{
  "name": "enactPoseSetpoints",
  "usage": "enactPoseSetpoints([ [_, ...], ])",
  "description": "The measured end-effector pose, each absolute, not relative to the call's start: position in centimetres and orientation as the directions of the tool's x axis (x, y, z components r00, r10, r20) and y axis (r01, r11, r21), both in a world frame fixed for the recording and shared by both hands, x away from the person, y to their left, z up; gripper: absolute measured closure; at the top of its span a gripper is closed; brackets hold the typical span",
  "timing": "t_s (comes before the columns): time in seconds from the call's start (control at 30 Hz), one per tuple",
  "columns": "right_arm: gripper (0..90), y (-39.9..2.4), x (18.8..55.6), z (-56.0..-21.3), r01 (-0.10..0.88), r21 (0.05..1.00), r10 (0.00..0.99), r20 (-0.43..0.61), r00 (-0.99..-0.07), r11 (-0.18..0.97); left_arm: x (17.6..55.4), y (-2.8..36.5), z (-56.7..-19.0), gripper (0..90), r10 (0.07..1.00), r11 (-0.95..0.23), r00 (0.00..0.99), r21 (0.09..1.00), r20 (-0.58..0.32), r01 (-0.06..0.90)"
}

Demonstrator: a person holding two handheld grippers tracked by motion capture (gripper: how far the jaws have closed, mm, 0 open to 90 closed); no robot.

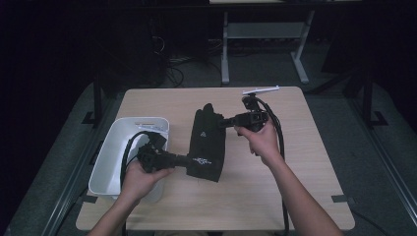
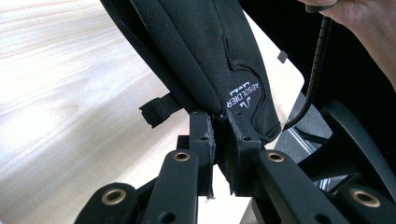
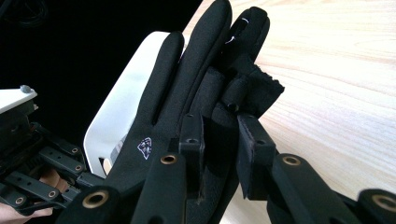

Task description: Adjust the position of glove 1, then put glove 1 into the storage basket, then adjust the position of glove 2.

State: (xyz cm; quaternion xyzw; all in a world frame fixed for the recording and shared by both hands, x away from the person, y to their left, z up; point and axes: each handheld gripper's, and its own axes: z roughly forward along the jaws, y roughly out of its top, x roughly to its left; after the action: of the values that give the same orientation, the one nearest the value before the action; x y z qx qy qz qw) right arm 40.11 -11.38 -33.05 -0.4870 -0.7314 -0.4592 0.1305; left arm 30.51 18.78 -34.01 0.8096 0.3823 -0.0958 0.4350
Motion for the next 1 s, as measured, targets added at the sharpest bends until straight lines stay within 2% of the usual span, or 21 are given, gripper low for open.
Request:
enactPoseSetpoints([
  [1.0, 73.3, -6.1, 41.3, -31.8, 0.815, 0.559, 0.564, 0.628, -0.536, 0.153, 30.1, 23.8, -32.5, 82.5, 0.584, -0.273, 0.648, 0.633, -0.489, 0.724],
])
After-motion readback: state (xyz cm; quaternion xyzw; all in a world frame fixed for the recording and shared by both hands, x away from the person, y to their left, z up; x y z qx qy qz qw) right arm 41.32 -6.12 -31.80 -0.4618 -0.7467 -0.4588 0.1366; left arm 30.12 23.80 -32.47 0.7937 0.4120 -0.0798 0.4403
